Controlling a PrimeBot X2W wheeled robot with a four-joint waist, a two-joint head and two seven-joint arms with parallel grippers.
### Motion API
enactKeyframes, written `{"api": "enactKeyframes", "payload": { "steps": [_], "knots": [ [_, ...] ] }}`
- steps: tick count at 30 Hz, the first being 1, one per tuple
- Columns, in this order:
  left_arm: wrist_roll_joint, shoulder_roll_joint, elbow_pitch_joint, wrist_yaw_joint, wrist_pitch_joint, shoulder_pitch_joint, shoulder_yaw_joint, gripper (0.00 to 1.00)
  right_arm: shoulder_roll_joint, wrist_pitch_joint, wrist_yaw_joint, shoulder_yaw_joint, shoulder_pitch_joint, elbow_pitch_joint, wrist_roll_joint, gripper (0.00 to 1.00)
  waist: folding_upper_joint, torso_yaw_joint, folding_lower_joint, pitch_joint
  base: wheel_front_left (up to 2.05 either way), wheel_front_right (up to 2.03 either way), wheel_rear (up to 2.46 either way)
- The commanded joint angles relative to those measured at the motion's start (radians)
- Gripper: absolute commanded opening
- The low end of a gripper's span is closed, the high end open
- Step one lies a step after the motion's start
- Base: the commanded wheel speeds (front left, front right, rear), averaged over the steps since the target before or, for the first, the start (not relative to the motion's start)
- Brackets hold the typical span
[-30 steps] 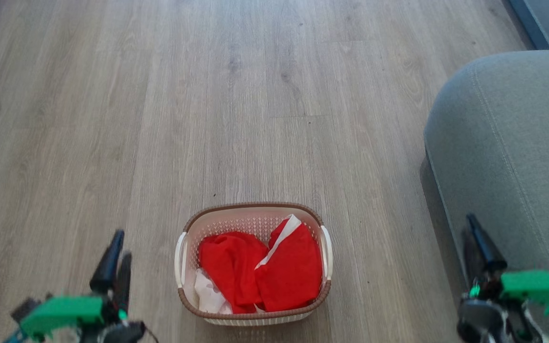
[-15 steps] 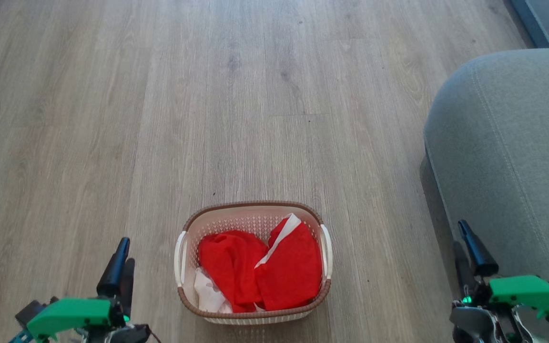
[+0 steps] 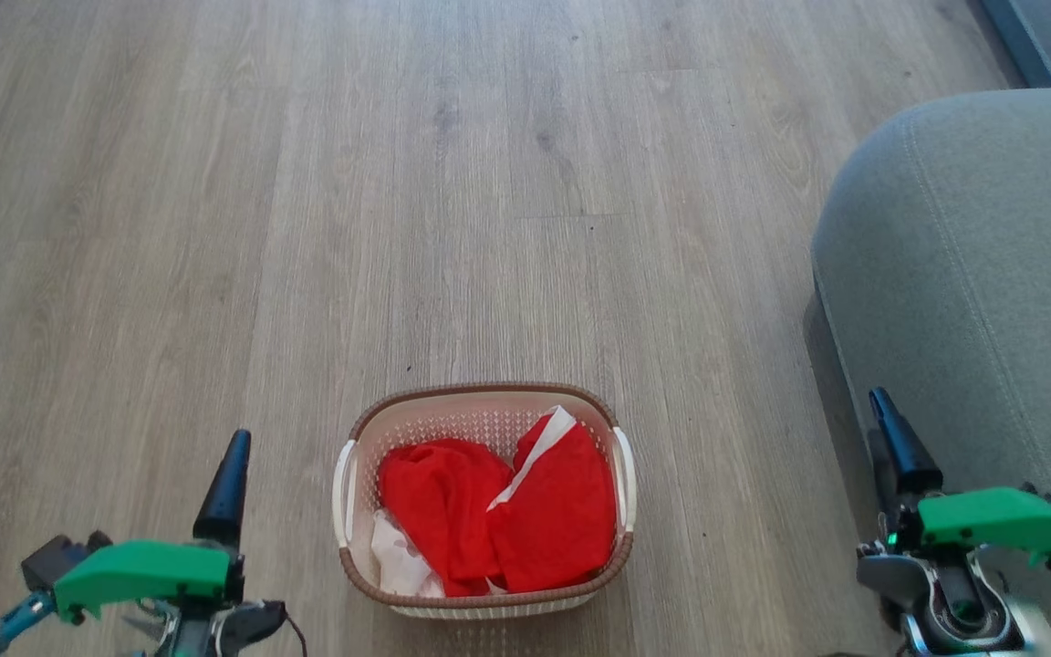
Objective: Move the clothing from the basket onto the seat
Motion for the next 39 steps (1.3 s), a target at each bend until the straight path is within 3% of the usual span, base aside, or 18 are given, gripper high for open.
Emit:
{"api": "enactKeyframes", "payload": {
  "steps": [1, 13, 23, 39],
  "knots": [
    [0.031, 0.013, -0.025, -0.003, -0.01, -0.062, 0.007, 1.0, -0.019, -0.011, 0.0, 0.007, -0.069, -0.026, -0.023, 1.0, 0.0, 0.0, 0.0, 0.0, 0.0, 0.0, 0.0],
    [0.261, 0.016, -0.01, 0.0, -0.046, -0.103, 0.009, 1.0, -0.028, -0.047, 0.0, 0.036, -0.125, 0.005, -0.227, 1.0, 0.0, 0.0, 0.0, 0.002, 0.0, 0.0, 0.0],
    [0.452, 0.033, 0.0, 0.032, -0.078, -0.14, -0.012, 1.0, -0.03, -0.08, 0.0, 0.061, -0.177, 0.027, -0.43, 1.0, 0.0, -0.002, 0.0, 0.008, 0.0, 0.0, 0.0],
    [0.636, 0.051, 0.029, 0.073, -0.122, -0.194, -0.041, 1.0, -0.032, -0.124, 0.0, 0.101, -0.251, 0.087, -0.617, 1.0, 0.0, -0.002, 0.0, 0.018, 0.0, 0.0, 0.0]
  ]
}}
